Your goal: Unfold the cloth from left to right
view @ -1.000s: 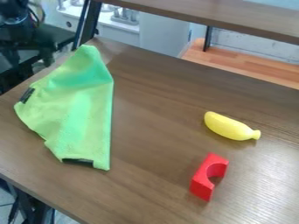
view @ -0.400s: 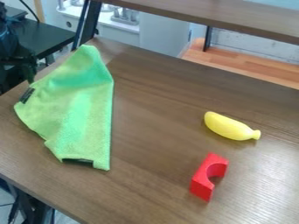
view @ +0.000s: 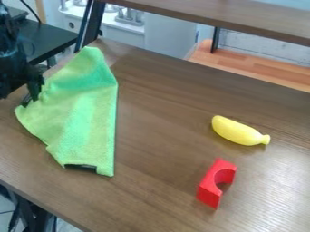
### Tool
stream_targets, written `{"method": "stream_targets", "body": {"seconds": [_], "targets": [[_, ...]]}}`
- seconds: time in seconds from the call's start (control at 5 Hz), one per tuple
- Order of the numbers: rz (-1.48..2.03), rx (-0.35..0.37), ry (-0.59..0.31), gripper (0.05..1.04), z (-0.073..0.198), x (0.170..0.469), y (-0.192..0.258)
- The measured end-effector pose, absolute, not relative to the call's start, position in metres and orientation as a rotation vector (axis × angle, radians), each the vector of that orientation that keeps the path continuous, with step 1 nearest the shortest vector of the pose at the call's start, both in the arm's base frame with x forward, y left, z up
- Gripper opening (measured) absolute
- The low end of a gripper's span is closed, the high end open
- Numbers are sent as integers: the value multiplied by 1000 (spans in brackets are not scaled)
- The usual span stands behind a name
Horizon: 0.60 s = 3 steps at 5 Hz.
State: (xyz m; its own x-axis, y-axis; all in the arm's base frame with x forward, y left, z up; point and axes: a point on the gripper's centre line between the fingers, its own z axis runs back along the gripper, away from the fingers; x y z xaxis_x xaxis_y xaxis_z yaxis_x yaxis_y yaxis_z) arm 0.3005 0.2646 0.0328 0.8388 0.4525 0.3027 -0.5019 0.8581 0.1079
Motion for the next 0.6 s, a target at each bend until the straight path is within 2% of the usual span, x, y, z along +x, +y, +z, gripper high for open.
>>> {"method": "stream_targets", "body": {"seconds": [0.2, 0.4, 0.6], "targets": [[501, 214, -254, 1001, 22, 300, 264], [493, 242, -249, 945, 19, 303, 261], [480, 270, -246, 712, 18, 308, 258]]}}
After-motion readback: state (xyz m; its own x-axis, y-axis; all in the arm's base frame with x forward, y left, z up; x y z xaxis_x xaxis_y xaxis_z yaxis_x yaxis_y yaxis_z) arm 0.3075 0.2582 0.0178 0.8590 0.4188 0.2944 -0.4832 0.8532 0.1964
